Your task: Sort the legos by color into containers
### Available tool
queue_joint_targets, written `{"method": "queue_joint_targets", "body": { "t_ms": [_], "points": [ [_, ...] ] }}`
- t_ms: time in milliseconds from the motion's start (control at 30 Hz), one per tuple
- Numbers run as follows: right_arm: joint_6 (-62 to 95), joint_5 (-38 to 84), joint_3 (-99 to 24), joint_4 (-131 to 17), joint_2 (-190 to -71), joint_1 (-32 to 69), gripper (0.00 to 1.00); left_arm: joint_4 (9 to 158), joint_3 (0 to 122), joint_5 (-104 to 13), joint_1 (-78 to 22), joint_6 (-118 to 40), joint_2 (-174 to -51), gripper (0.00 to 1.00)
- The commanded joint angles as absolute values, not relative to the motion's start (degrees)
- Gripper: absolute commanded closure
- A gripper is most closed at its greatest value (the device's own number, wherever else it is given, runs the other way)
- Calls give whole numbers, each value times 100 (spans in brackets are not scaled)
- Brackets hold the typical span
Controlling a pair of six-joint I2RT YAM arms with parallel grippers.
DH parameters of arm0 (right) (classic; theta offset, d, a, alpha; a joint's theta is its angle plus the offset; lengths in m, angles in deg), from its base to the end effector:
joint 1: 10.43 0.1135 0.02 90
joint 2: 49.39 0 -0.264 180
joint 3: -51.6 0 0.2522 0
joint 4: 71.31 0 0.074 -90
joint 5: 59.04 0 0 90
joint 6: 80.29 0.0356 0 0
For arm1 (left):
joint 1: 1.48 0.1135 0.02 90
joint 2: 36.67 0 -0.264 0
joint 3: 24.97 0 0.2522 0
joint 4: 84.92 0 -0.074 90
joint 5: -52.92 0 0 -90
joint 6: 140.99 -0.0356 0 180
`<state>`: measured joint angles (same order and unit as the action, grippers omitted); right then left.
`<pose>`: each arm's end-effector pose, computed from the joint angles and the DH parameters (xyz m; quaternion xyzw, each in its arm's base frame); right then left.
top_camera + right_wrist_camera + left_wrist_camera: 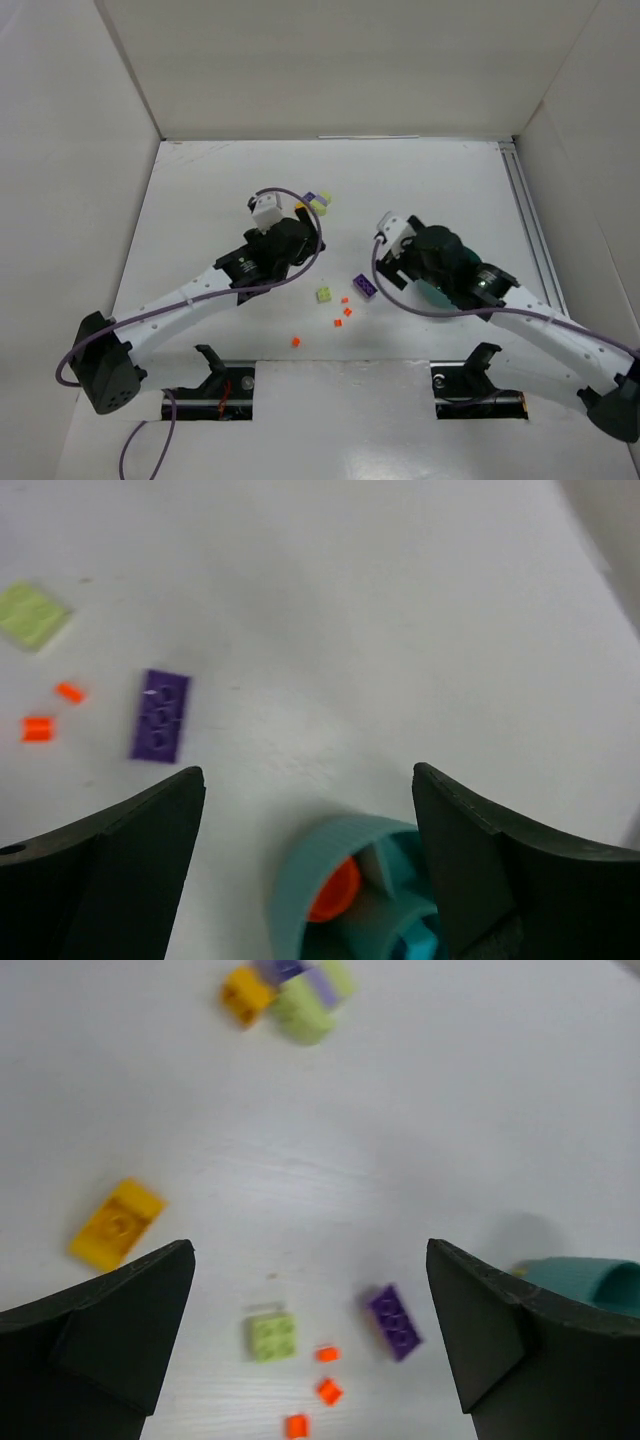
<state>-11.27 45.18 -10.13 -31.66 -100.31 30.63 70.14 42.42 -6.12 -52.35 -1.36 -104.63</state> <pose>0.1538 0.1224 0.3134 -0.3863 0.7646 -0.0169 0.5157 0.1830 -0.1959 0.3107 -0.1336 0.8166 -0.2510 0.5023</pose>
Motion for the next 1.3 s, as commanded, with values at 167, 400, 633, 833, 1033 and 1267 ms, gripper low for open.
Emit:
{"method": "queue_joint_targets", "body": {
  "t_ms": [167,400,633,833,1033,1267],
  "points": [
    [-973,3904,-663,-4876,-11362,4440,27,5609,3221,-825,-4455,473,-9407,0],
    [-901,4203,-1059,-5096,-12725,4915,39,5504,3045,-825,-4402,473,-9292,0],
    [-778,4151,-1200,-5219,-13446,4916,42,5451,3045,-878,-4402,473,-9344,0],
    [-778,4098,-1252,-5403,-13842,4916,45,5451,3045,-930,-4402,473,-9397,0],
    [-726,3975,-1305,-5456,-13983,4916,45,5451,3045,-931,-4402,421,-9397,0],
    [-594,3843,-1059,-5509,-14097,4916,46,5451,3045,-931,-4402,421,-9397,0]
  ]
}}
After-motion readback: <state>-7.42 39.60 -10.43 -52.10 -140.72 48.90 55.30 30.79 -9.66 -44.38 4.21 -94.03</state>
